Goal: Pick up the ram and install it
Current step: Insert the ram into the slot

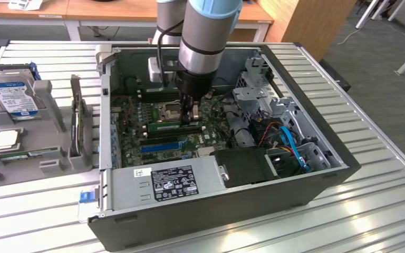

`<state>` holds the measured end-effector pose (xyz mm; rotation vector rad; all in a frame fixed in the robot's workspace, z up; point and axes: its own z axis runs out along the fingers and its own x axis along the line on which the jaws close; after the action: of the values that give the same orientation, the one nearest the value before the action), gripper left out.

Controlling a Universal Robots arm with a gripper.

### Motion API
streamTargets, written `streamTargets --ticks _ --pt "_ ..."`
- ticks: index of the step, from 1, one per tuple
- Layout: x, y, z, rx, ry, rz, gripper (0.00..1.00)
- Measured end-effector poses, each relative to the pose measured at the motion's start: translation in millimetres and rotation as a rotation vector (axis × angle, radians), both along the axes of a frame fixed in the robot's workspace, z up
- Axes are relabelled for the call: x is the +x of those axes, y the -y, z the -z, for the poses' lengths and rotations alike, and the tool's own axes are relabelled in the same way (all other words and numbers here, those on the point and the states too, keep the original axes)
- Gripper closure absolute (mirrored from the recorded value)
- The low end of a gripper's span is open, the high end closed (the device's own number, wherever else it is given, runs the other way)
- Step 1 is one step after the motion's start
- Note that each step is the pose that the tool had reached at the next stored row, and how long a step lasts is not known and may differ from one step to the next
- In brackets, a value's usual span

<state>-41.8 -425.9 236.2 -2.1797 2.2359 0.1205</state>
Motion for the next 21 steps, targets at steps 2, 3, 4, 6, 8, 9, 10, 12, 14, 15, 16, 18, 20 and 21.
streamTargets --ticks 2,3,4,6,8,9,10,12,14,15,16,18,20,21 --pt "0.0 0.0 0.7 0.0 -0.0001 0.0 0.88" --pt "0.0 0.0 1.1 0.0 0.0 0.0 0.88" --pt "0.0 0.0 1.4 -0.0001 -0.0001 0.0 0.88" --pt "0.0 0.0 1.8 -0.0002 -0.0001 0.0 0.88" --pt "0.0 0.0 1.9 0.0 0.0 0.0 0.88" --pt "0.0 0.0 1.9 0.0 -0.0001 0.0 0.88" --pt "0.0 0.0 1.9 0.0 0.0 0.0 0.88" --pt "0.0 0.0 1.9 0.0 0.0 -0.002 0.88" --pt "0.0 0.0 1.9 0.0 0.0 -0.004 0.88" --pt "0.0 0.0 1.9 0.0 0.0 -0.006 0.88" --pt "0.0 0.0 1.9 0.0 0.0 -0.007 0.88" --pt "0.0 0.0 1.9 0.0 -0.0001 -0.01 0.88" --pt "0.0 0.0 1.9 0.0 0.0 -0.01 0.88" --pt "0.0 0.0 1.9 0.0 -0.0001 -0.01 0.88"
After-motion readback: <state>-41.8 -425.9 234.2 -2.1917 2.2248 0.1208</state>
